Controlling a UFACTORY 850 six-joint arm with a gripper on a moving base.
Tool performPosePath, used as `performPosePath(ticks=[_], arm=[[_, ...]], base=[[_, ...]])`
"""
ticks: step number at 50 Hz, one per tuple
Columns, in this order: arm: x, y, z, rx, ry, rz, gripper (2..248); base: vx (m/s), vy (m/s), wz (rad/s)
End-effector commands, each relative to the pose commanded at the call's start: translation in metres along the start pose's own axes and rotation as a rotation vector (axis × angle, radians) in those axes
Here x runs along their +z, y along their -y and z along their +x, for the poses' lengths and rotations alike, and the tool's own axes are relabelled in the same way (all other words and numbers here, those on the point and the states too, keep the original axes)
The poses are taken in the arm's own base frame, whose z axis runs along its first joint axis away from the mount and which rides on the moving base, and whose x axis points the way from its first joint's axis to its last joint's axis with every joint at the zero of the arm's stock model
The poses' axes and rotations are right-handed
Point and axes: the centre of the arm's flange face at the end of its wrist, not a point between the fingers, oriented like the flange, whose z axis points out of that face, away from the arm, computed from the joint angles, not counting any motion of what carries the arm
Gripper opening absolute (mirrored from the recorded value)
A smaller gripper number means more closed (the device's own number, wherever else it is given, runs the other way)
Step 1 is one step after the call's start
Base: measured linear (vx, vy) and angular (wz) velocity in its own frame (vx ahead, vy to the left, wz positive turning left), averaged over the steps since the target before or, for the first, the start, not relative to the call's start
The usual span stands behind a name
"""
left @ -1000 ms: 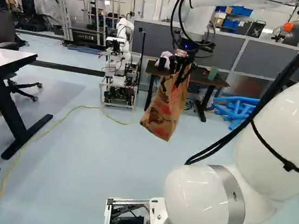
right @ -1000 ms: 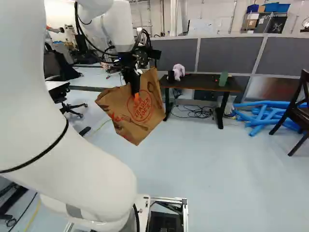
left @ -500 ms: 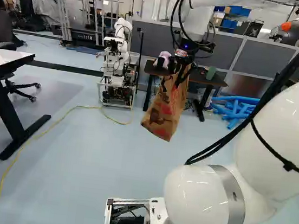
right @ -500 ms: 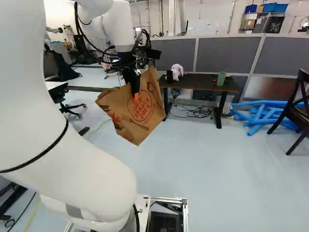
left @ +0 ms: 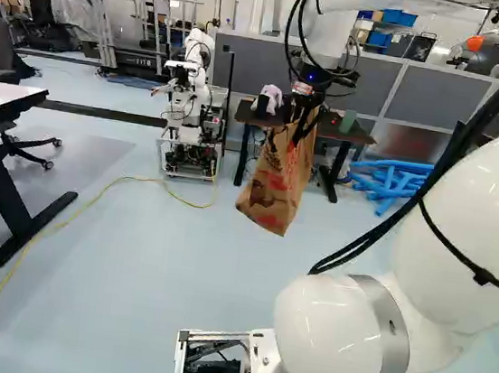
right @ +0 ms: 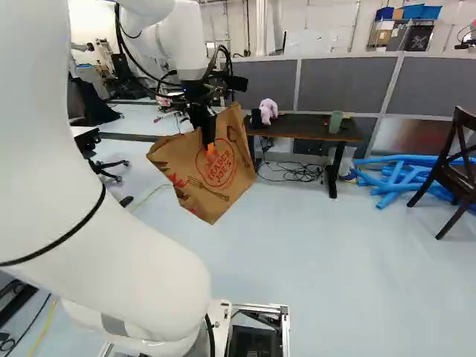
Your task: Pick up the bag on the ground and place it on the table
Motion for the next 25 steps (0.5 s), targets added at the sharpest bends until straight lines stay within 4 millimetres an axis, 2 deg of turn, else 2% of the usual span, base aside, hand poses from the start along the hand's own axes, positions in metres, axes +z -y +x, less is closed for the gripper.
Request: performPosePath(ticks=[25], arm=[[0.0000, 0.0000, 0.0000, 0.000, 0.000, 0.000, 21]], base=[[0.106, -0.095, 0.002]])
